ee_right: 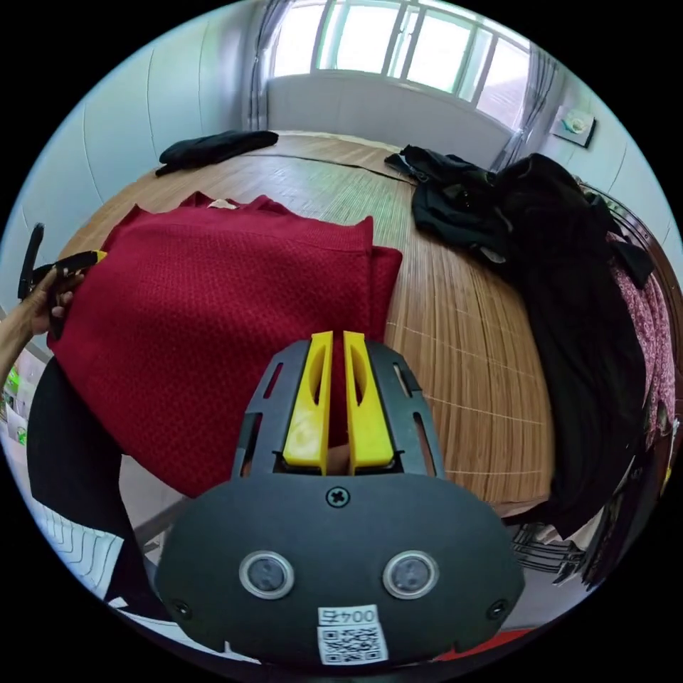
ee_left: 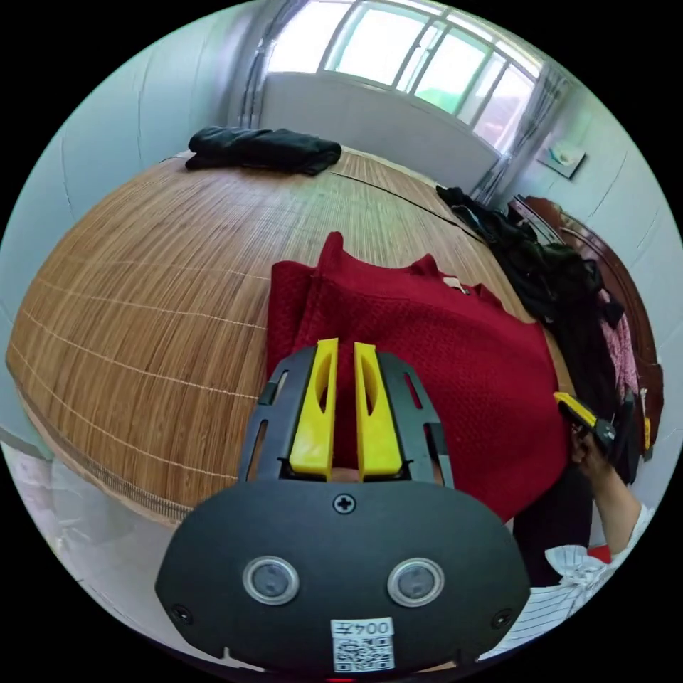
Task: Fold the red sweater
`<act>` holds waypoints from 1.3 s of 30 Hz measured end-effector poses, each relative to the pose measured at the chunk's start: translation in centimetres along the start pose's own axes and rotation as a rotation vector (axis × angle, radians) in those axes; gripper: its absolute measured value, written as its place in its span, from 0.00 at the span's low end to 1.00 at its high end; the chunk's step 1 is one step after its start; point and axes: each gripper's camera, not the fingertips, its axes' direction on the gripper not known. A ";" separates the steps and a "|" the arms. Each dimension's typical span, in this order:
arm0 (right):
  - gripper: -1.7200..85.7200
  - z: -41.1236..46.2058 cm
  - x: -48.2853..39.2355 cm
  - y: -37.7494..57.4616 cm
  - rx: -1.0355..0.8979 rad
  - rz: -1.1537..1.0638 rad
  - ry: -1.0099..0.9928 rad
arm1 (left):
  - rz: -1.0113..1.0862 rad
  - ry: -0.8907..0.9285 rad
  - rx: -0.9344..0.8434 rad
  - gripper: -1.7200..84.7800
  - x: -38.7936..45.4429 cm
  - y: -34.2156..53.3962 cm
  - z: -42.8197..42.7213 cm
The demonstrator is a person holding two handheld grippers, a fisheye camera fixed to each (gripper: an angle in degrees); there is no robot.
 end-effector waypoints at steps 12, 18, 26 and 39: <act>0.08 -1.1 2.9 -10.0 0.067 0.142 -0.129 | 0.073 0.003 0.044 0.10 3.0 -7.9 4.6; 0.04 4.9 6.6 -9.7 -0.086 0.322 -0.194 | -0.116 -0.067 -0.010 0.06 -2.4 -6.8 10.0; 0.04 -2.5 10.1 -5.5 0.050 0.381 -0.314 | -0.041 0.086 0.080 0.04 -1.3 -3.8 7.2; 0.01 -6.2 7.4 4.7 -0.007 0.280 -0.318 | -0.140 0.052 0.039 0.03 -3.6 7.2 9.7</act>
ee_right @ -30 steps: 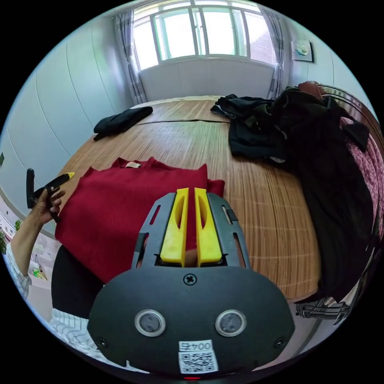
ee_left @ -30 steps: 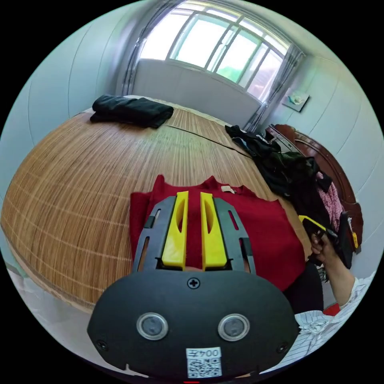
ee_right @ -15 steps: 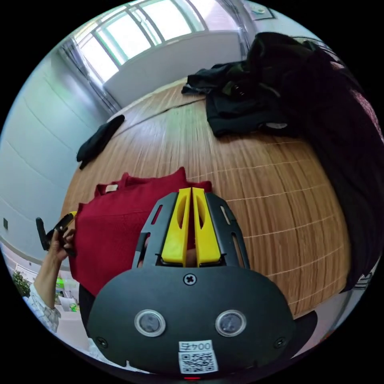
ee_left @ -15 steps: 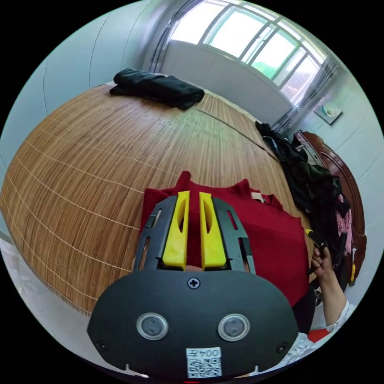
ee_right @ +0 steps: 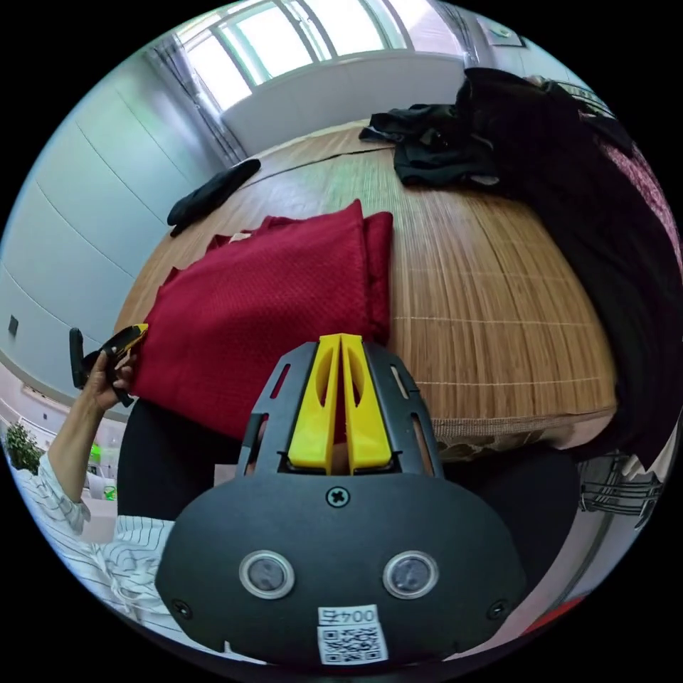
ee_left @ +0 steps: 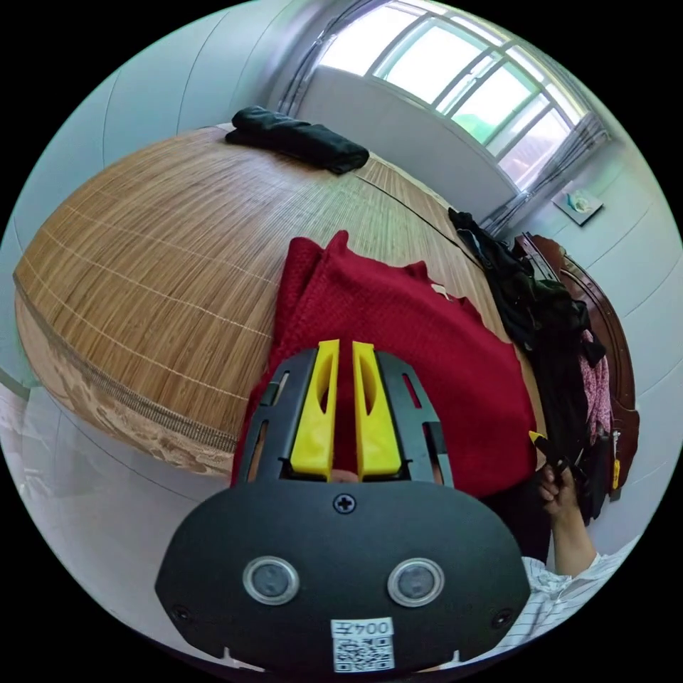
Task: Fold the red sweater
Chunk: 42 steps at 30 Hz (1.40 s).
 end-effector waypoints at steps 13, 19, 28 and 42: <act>0.04 -4.6 5.8 2.2 0.000 0.074 -0.052 | 0.034 0.031 0.003 0.05 0.5 8.0 1.2; 0.11 -4.3 11.8 2.8 -0.104 0.230 -0.146 | 0.223 -0.047 -0.202 0.08 6.8 14.2 8.6; 0.13 -7.1 20.7 2.9 -0.088 0.485 -0.426 | 0.263 0.252 -0.034 0.09 13.4 21.5 8.1; 0.11 -4.7 28.0 2.5 -0.183 0.720 -0.740 | 1.040 0.227 -0.204 0.14 36.4 44.4 18.5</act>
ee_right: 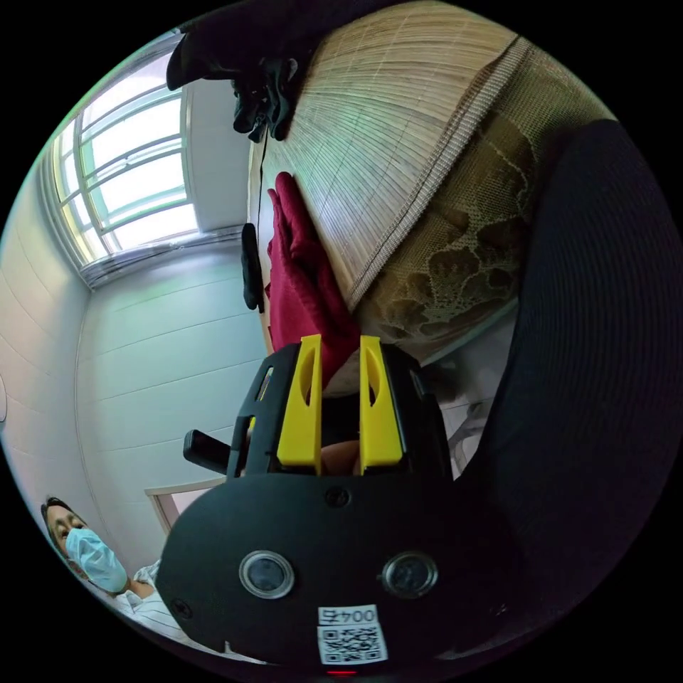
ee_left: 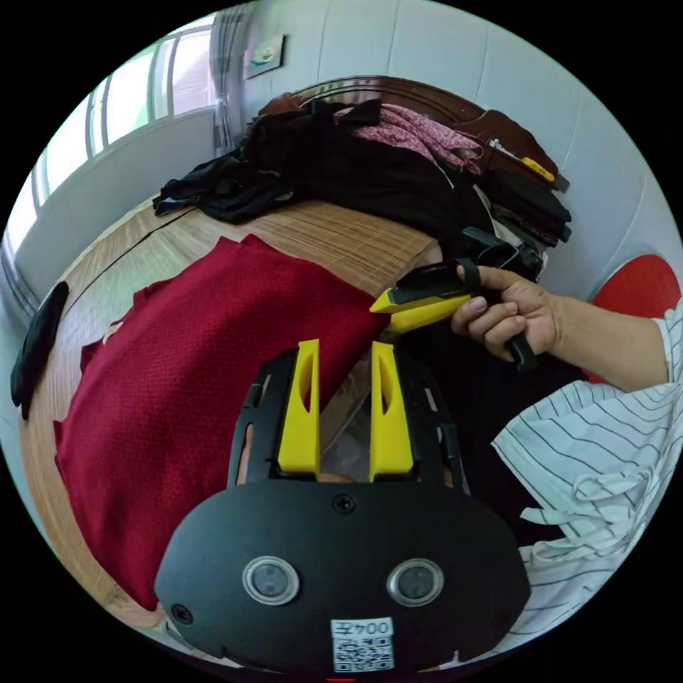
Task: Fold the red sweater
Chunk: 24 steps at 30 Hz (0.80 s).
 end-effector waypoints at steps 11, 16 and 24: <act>0.09 -1.5 -6.3 -0.8 -0.033 -0.168 0.026 | 0.296 -0.400 -0.065 0.08 13.1 -0.9 7.3; 0.15 -2.4 -4.4 -1.8 0.051 -0.164 -0.069 | 0.118 -0.320 -0.008 0.05 12.7 -0.7 6.7; 0.23 1.8 -2.9 -7.2 -0.071 -0.083 -0.154 | 0.071 -0.302 0.055 0.03 12.9 0.0 5.2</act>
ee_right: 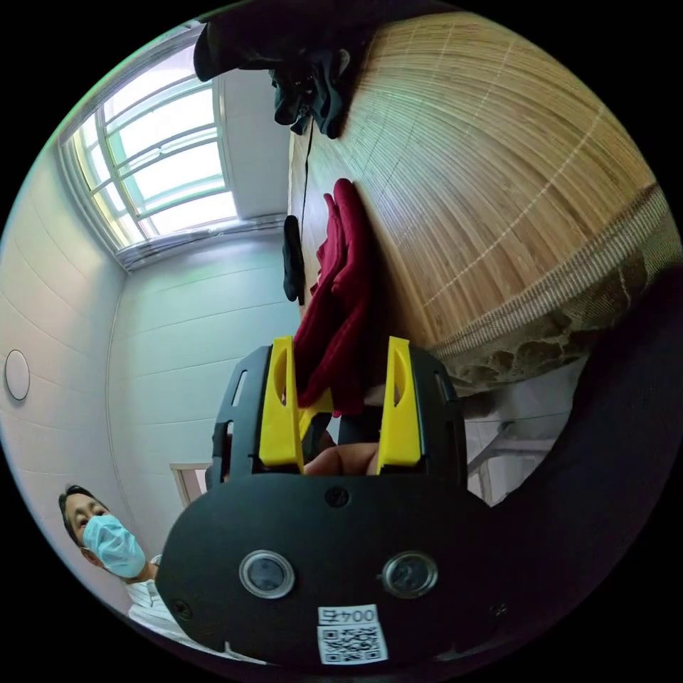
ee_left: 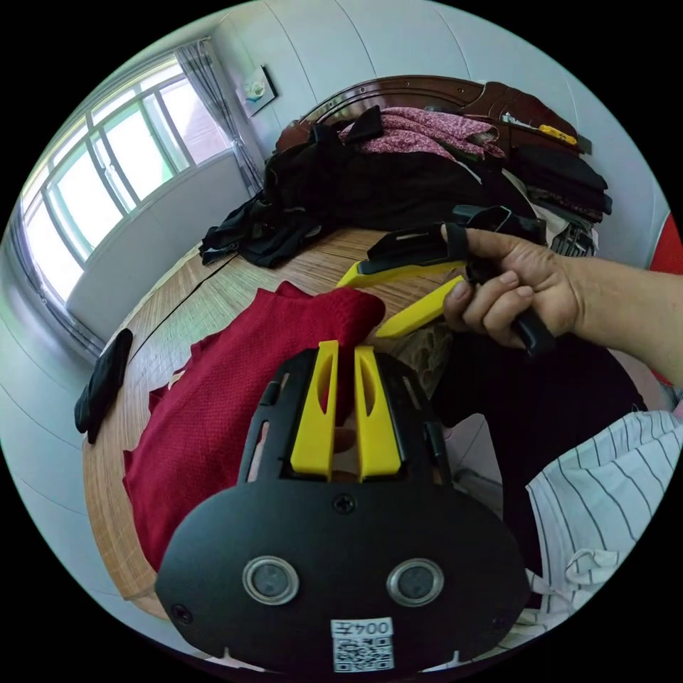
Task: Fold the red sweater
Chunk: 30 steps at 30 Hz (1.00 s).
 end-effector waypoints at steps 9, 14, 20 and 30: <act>0.17 9.6 -1.7 -5.9 -0.157 -0.109 0.169 | -0.027 0.050 0.001 0.03 -1.6 0.3 -0.5; 0.12 12.1 1.4 -5.0 -0.089 -0.096 0.121 | -0.103 0.122 0.086 0.03 -7.4 1.7 -4.6; 0.11 16.2 2.7 -3.1 -0.058 -0.097 0.098 | -0.410 -0.161 -0.019 0.02 -21.6 7.0 -5.1; 0.11 27.6 -6.2 0.0 -0.175 -0.364 0.487 | -0.530 -0.118 -0.163 0.02 -31.6 9.7 -1.0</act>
